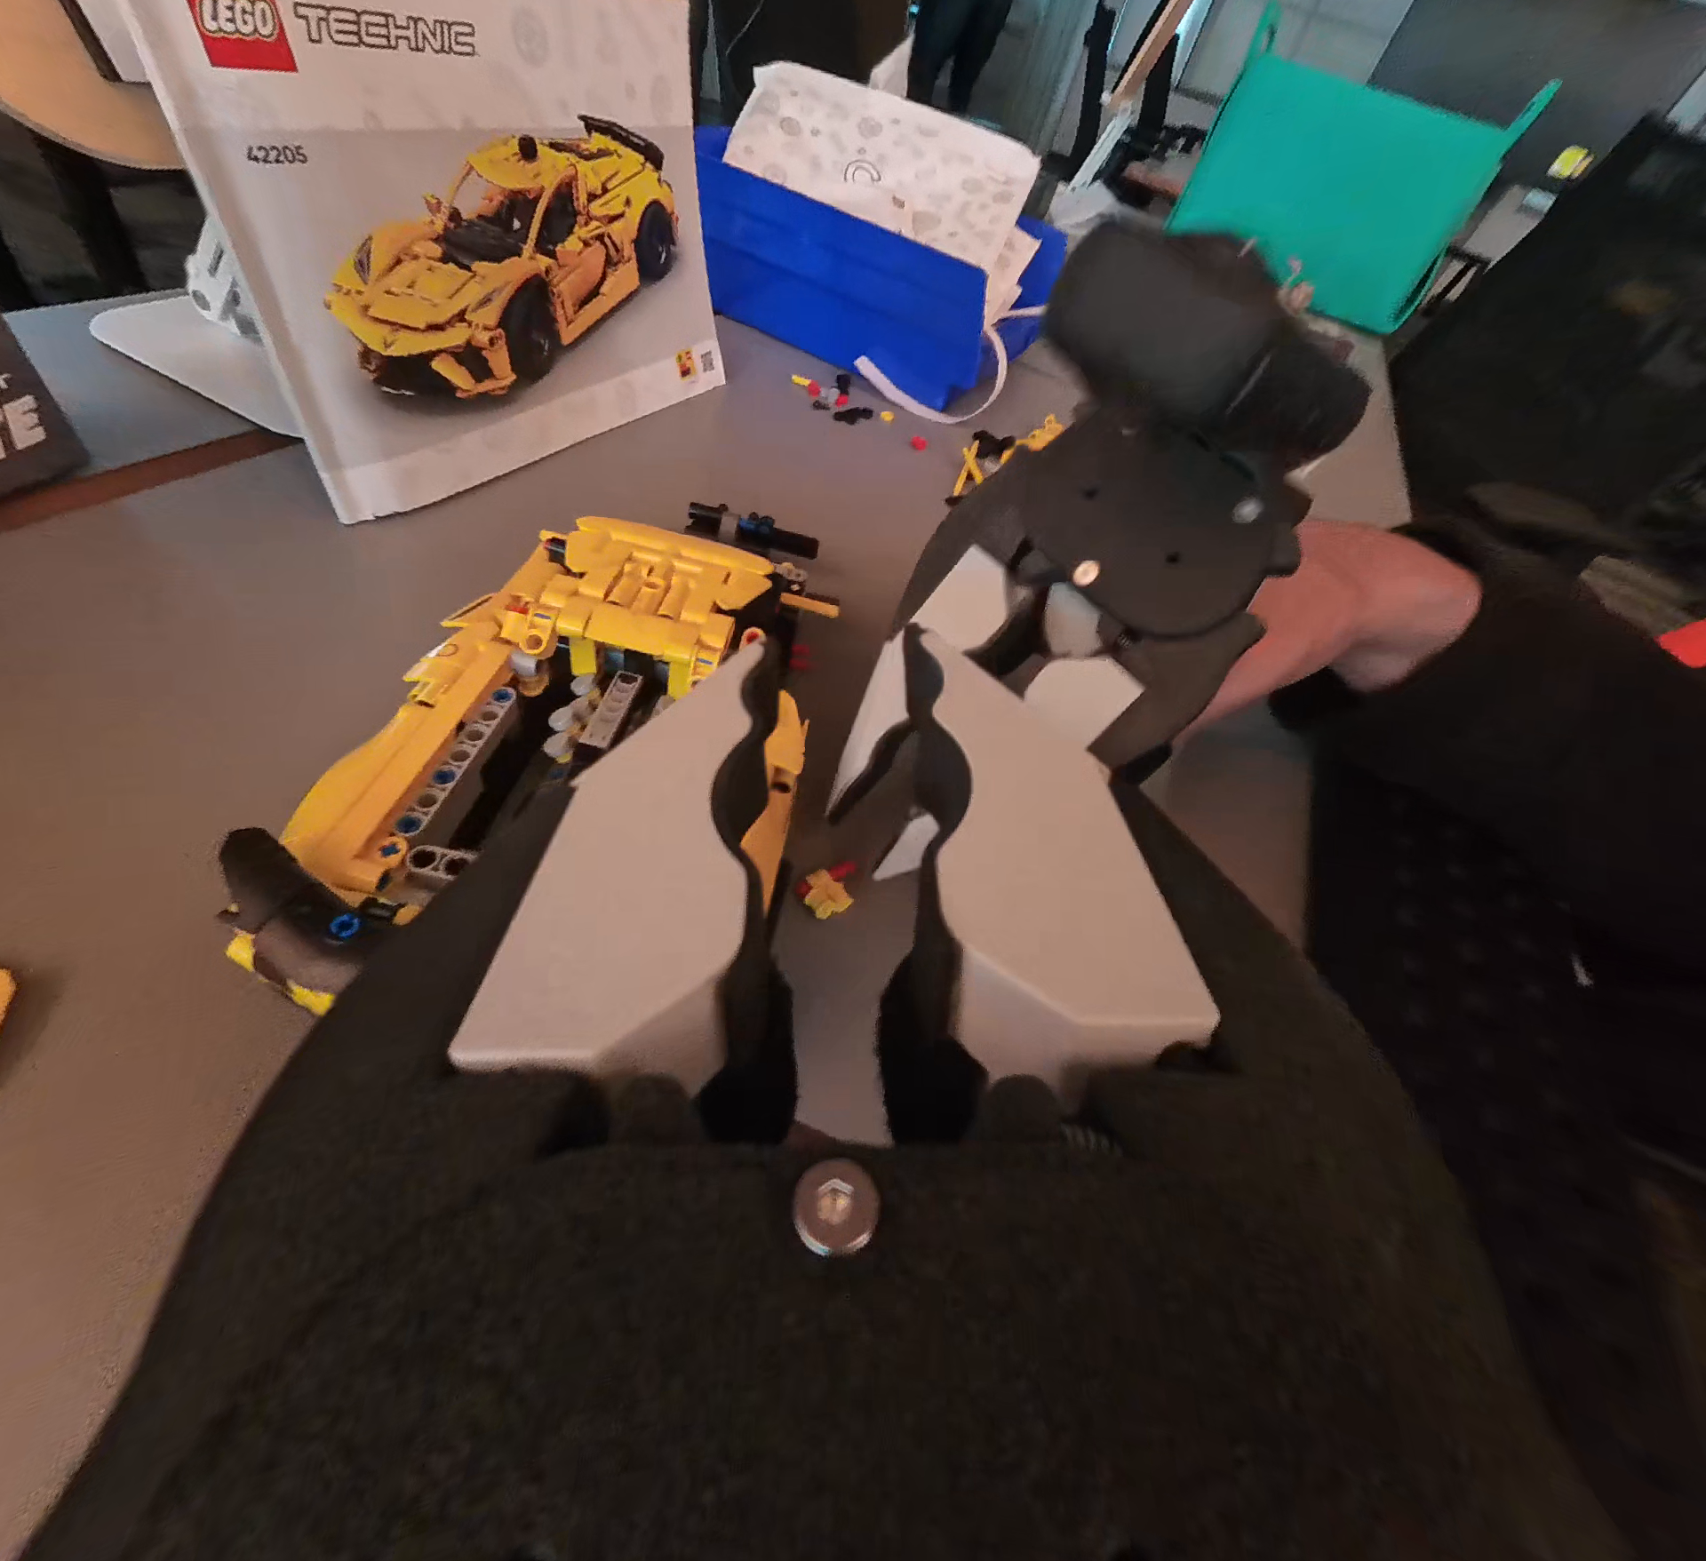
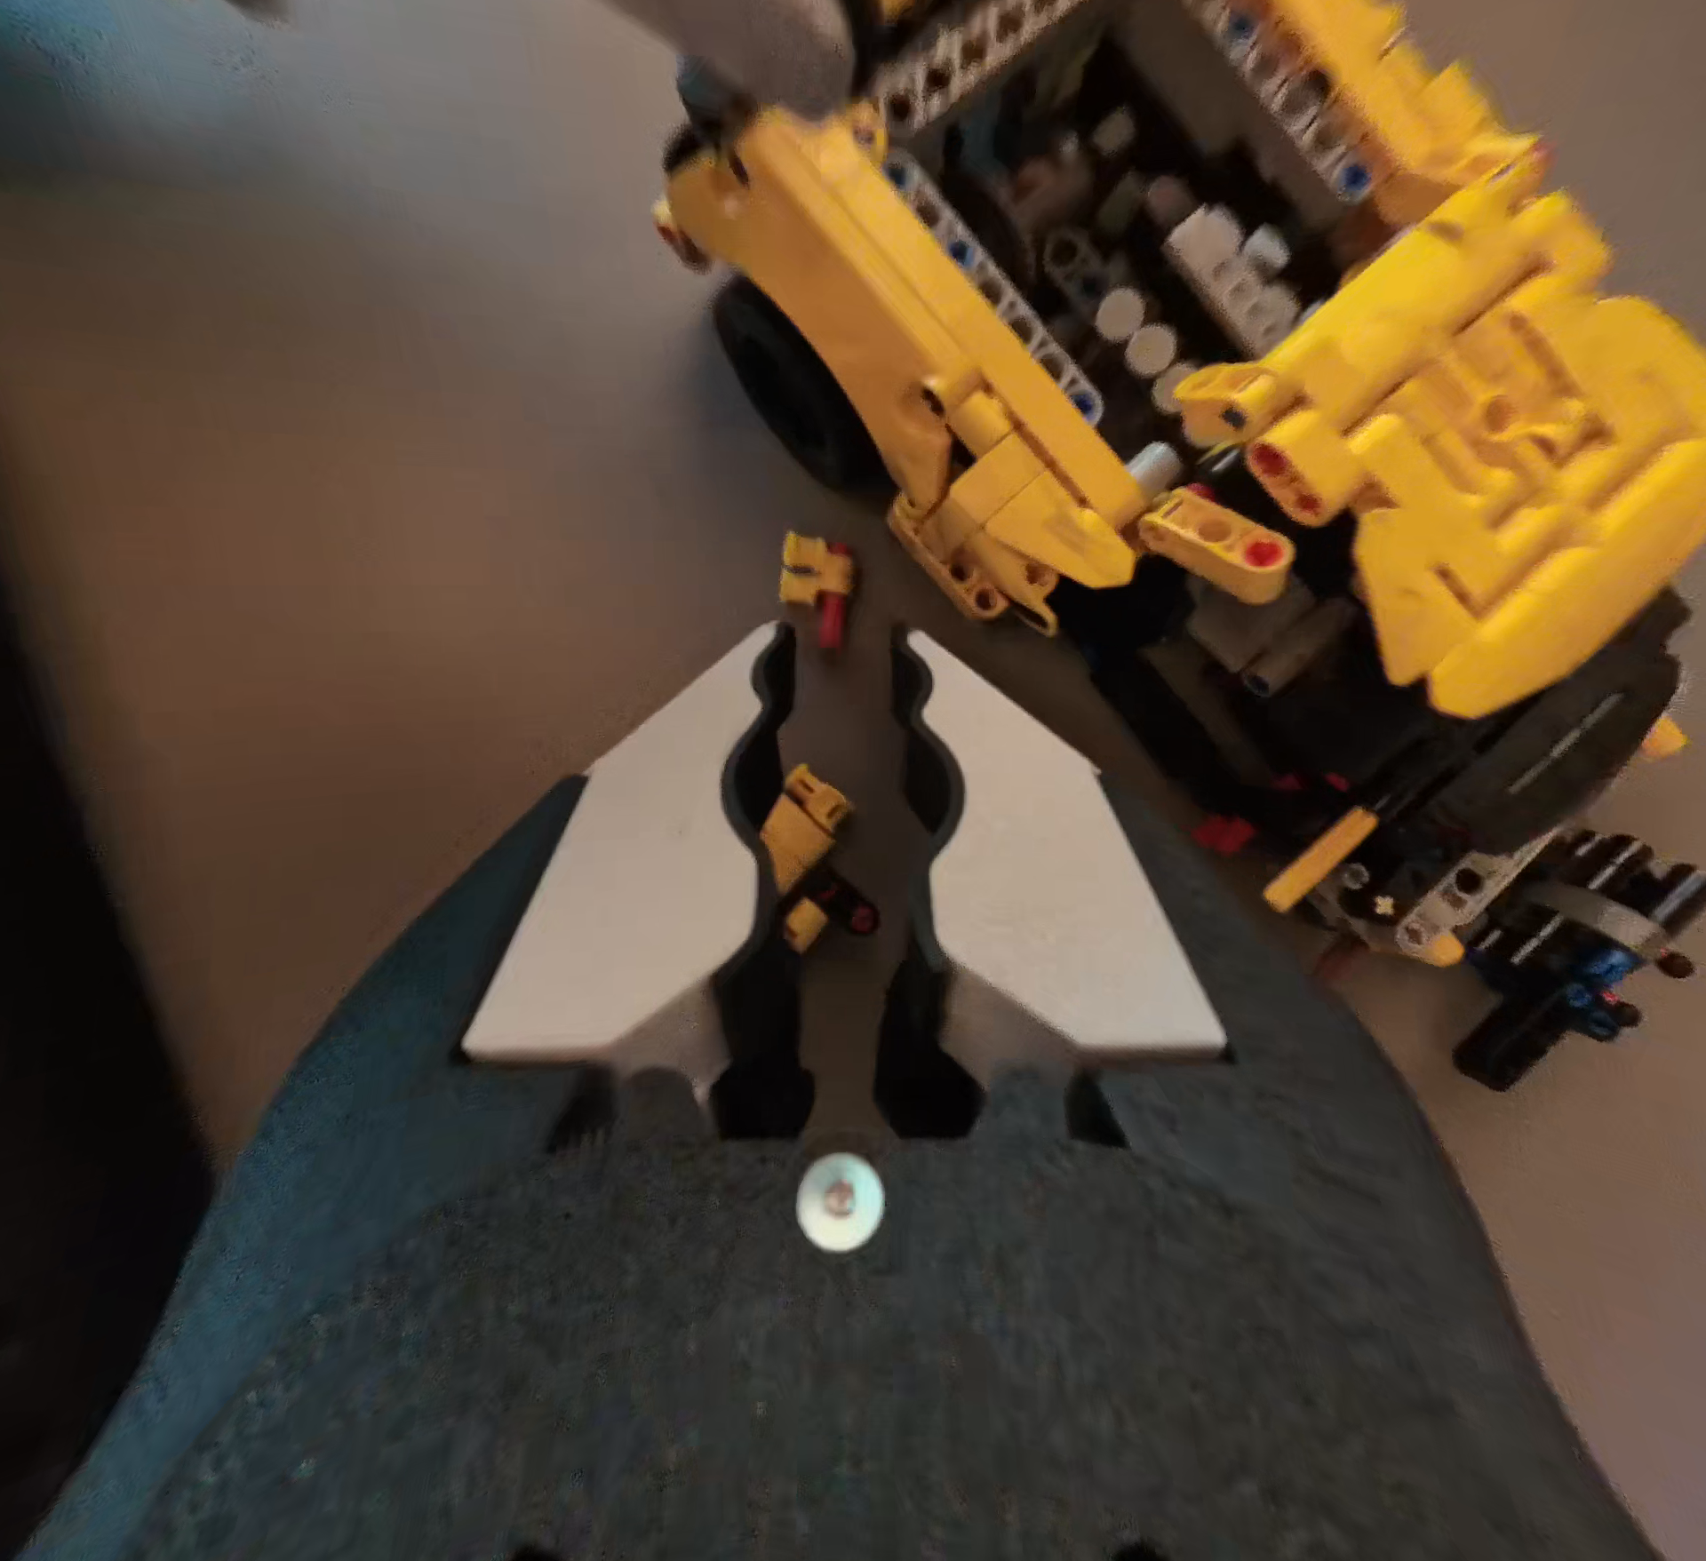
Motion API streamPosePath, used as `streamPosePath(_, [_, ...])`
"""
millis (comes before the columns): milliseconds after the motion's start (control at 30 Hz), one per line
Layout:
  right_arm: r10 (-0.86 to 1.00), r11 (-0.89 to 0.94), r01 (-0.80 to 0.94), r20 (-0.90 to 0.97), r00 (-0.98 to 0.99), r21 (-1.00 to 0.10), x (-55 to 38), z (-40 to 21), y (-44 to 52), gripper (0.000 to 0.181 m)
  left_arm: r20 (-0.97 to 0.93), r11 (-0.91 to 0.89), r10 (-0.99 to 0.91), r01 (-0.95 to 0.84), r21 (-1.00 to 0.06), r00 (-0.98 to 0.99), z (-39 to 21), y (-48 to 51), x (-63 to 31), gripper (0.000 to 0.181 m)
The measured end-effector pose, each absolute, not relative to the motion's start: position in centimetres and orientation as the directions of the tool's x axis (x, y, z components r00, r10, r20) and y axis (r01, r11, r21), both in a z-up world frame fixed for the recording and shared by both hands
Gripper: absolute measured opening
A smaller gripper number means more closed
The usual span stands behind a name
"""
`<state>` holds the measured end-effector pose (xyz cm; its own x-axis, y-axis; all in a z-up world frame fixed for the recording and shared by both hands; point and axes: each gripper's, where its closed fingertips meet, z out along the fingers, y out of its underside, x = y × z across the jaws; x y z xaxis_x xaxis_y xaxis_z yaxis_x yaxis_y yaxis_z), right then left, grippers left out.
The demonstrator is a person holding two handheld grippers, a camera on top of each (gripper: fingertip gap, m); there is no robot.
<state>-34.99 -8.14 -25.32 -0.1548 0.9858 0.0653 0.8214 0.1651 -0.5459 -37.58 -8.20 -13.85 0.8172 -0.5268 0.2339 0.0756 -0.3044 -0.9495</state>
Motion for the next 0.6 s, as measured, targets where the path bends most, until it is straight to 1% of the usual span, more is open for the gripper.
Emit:
streamPosePath(33, [0.985,0.172,0.853,0.059,-0.165,-0.493,-34.9,-26.1,-8.1,0.020,0.240,-0.303,-0.524,0.084,-0.949,0.817,-13.8,-8.2,-37.8,0.026])
streamPosePath(67, [0.984,0.160,0.853,0.008,-0.180,-0.496,-35.2,-26.2,-8.8,0.020,0.244,-0.304,-0.520,0.090,-0.949,0.819,-13.8,-8.2,-37.9,0.026])
streamPosePath(100, [0.983,0.156,0.846,-0.004,-0.183,-0.509,-35.7,-26.2,-8.9,0.021,0.250,-0.307,-0.517,0.096,-0.947,0.818,-13.8,-8.2,-38.1,0.026])
streamPosePath(133, [0.983,0.165,0.842,0.019,-0.180,-0.513,-35.8,-26.3,-8.6,0.013,0.262,-0.312,-0.518,0.105,-0.944,0.814,-13.7,-8.2,-38.1,0.025])
streamPosePath(200, [0.980,0.183,0.838,0.025,-0.198,-0.514,-35.5,-26.3,-8.7,0.013,0.288,-0.327,-0.516,0.126,-0.937,0.806,-13.7,-8.3,-38.1,0.025])
streamPosePath(233, [0.977,0.201,0.842,0.042,-0.209,-0.500,-35.2,-26.3,-8.6,0.005,0.304,-0.337,-0.510,0.138,-0.931,0.804,-13.8,-8.3,-38.2,0.025])
streamPosePath(267, [0.972,0.231,0.843,0.090,-0.215,-0.486,-35.0,-26.2,-8.1,0.005,0.324,-0.355,-0.501,0.151,-0.923,0.803,-14.0,-8.3,-38.4,0.025])
streamPosePath(300, [0.959,0.283,0.818,0.148,-0.241,-0.502,-35.0,-25.6,-8.0,0.005,0.348,-0.382,-0.487,0.162,-0.910,0.801,-14.4,-8.3,-38.6,0.026])
streamPosePath(367, [0.921,0.388,0.692,0.284,-0.267,-0.609,-35.7,-22.7,-8.5,0.005,0.412,-0.451,-0.481,0.184,-0.873,0.774,-15.3,-8.6,-38.5,0.026])
streamPosePath(433, [0.885,0.463,0.571,0.388,-0.257,-0.678,-36.2,-19.7,-9.2,0.005,0.476,-0.506,-0.502,0.200,-0.839,0.722,-15.6,-9.0,-37.7,0.028])
streamPosePath(533, [0.802,0.586,0.418,0.572,-0.174,-0.694,-36.7,-16.1,-9.2,0.004,0.518,-0.537,-0.534,0.205,-0.818,0.668,-15.6,-9.6,-36.7,0.028])
streamPosePath(600, [0.763,0.632,0.402,0.624,-0.170,-0.663,-36.7,-15.6,-9.6,0.005,0.542,-0.536,-0.563,0.224,-0.814,0.624,-15.0,-9.8,-36.3,0.028])
